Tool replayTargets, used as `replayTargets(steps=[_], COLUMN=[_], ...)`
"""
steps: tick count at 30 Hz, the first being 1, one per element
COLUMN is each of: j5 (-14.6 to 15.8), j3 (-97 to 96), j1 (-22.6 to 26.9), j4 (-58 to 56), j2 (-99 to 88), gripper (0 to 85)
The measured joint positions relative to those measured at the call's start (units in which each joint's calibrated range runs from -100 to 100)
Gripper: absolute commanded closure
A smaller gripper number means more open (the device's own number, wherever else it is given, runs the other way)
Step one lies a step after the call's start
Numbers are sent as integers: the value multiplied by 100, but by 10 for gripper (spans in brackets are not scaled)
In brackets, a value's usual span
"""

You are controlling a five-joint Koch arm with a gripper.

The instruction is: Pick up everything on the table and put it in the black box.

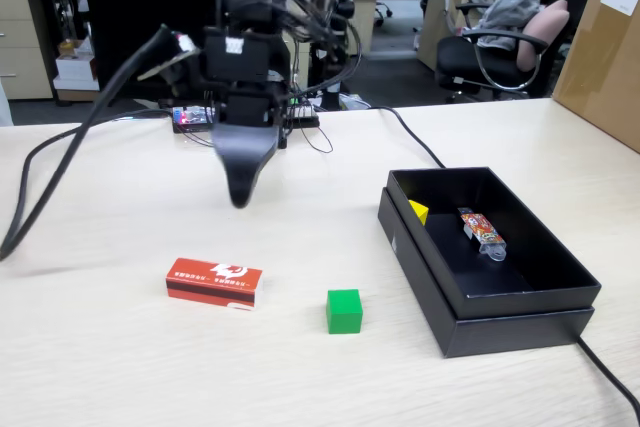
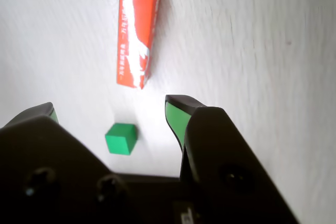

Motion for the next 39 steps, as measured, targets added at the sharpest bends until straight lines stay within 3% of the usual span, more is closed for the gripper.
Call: replayTargets(steps=[8, 35, 39], j5=[220, 176, 93], j3=[18, 18, 18], j1=[-142, -361, -361], j4=[189, 880, 880], j2=[1203, 2546, 2685], gripper=[414, 422, 500])
